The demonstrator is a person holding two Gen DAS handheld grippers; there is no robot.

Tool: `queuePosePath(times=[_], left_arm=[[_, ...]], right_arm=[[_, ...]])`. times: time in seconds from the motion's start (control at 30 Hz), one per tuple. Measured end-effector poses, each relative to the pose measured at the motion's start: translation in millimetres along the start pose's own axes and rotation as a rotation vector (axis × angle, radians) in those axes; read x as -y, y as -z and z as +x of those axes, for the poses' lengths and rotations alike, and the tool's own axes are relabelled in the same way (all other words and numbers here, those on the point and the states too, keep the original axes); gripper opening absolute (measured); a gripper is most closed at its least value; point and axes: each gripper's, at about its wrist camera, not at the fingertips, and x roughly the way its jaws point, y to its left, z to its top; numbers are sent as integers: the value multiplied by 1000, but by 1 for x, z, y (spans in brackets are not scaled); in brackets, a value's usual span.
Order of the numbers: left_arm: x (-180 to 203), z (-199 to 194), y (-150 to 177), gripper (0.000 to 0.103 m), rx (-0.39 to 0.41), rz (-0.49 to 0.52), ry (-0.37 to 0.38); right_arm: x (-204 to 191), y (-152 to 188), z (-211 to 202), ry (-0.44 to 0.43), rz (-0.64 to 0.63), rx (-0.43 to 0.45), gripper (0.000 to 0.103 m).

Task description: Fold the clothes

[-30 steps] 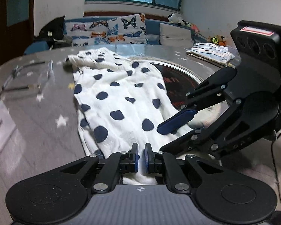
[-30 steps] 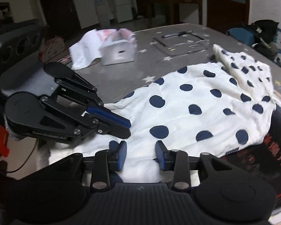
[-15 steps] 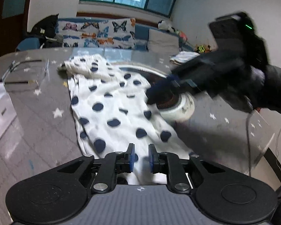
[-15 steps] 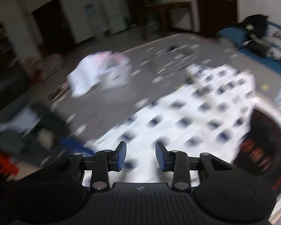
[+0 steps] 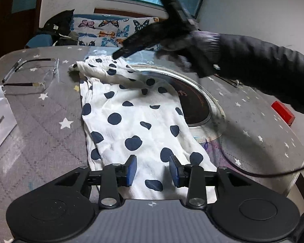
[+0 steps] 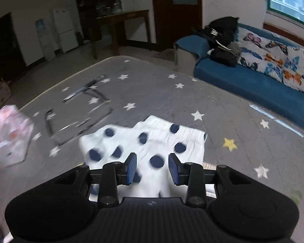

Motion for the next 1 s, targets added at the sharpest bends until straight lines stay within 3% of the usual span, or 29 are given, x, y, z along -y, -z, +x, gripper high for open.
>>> queuePosePath(times=[0.27, 0.43, 0.53, 0.63, 0.7, 0.73, 0.87, 1.0], left_arm=[[0, 7, -1, 46, -21, 12, -12], [-1, 9, 0, 49, -25, 12, -8], [-1, 10, 1, 51, -24, 16, -3], [-1, 10, 2, 52, -22, 16, -1], [-1, 9, 3, 53, -21, 13, 1], [-2, 9, 3, 53, -20, 12, 1], [-2, 9, 4, 54, -16, 8, 5], [-2, 10, 3, 55, -15, 11, 4]], right_arm=[[7, -7, 43, -16, 7, -14, 35], [3, -6, 42, 11, -16, 20, 8], [6, -10, 32, 69, -6, 83, 7], [21, -14, 30, 167, 81, 101, 10], [31, -14, 36, 176, 128, 49, 23], [33, -13, 37, 186, 130, 39, 28], [21, -15, 28, 252, 47, 84, 31], [-5, -23, 25, 105, -4, 68, 31]])
